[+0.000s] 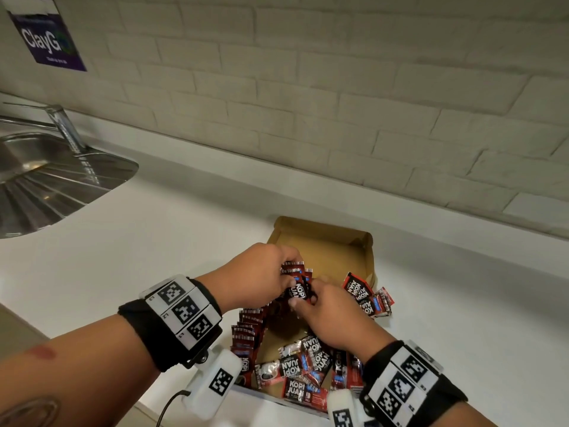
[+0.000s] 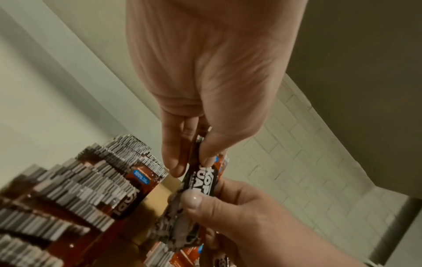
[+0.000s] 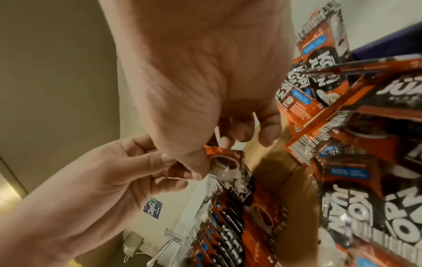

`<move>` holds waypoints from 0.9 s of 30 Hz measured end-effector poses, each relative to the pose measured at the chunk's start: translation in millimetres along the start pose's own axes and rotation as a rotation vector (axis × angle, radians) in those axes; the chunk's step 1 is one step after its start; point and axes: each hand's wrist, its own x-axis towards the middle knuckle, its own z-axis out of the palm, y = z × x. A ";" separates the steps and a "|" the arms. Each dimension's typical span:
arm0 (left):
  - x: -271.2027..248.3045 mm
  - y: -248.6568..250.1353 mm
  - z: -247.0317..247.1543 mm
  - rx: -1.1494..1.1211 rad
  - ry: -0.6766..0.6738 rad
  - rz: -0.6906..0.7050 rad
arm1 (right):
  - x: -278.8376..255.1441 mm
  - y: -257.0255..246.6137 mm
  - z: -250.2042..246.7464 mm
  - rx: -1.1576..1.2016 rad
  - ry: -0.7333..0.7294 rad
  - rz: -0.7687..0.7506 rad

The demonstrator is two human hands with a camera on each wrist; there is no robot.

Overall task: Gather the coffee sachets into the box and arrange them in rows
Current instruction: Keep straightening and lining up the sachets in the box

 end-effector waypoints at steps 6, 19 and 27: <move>-2.9 1.7 9.2 0.182 -0.096 0.072 | -2.1 -5.9 3.9 0.115 -0.155 0.027; -8.7 1.3 3.4 0.176 -0.090 -0.010 | -3.3 -8.4 13.6 0.304 -0.123 0.056; -12.8 0.1 -1.0 0.098 -0.109 -0.055 | -2.4 6.9 10.7 0.233 -0.206 0.038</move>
